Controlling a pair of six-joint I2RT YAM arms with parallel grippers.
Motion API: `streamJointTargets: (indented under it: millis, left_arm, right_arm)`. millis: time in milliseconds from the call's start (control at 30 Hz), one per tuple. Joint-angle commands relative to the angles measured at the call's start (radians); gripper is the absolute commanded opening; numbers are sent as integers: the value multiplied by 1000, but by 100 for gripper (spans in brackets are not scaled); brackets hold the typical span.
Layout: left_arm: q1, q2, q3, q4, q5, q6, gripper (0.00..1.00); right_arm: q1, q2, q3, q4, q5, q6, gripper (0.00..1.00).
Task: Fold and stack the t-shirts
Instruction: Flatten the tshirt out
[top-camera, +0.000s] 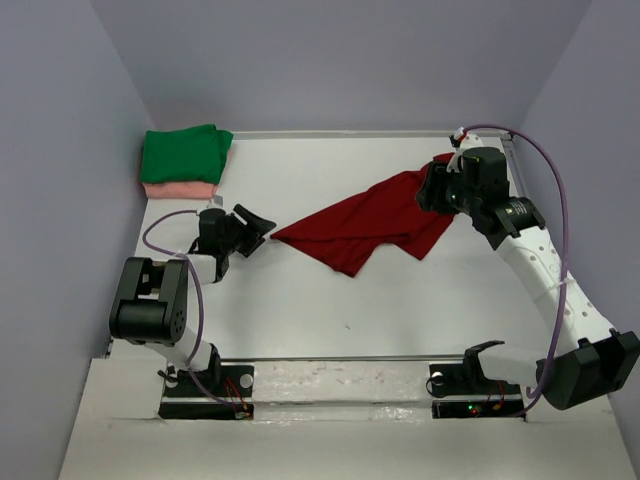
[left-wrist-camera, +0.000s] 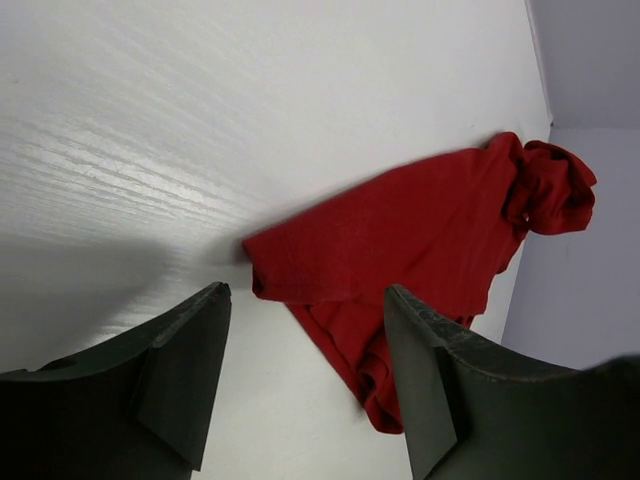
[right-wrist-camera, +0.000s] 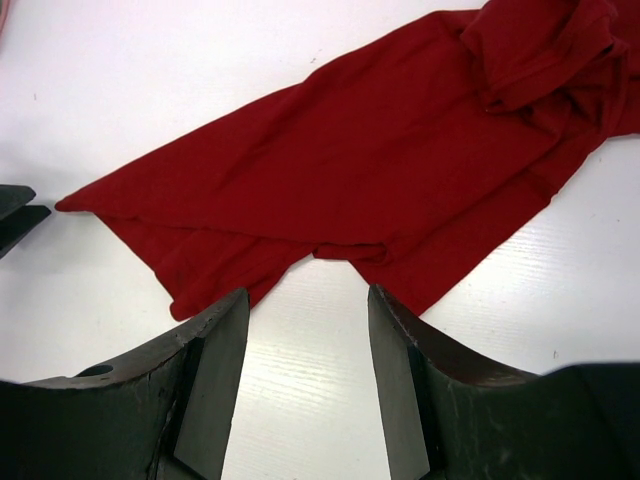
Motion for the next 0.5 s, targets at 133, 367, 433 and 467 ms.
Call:
streamJointTargets:
  millis: [133, 367, 433, 467]
  left_arm:
    - [0, 21, 36, -10, 3, 17, 64]
    - [-26, 53, 54, -17, -6, 14, 62]
    - [-29, 62, 57, -19, -9, 14, 60]
    - [-32, 67, 60, -19, -12, 16, 58]
  right_arm:
    - [-1, -14, 14, 23, 2, -7, 56]
    - [-1, -7, 15, 23, 8, -8, 56]
    - [-1, -6, 15, 27, 5, -7, 56]
    - [-1, -5, 14, 27, 5, -7, 56]
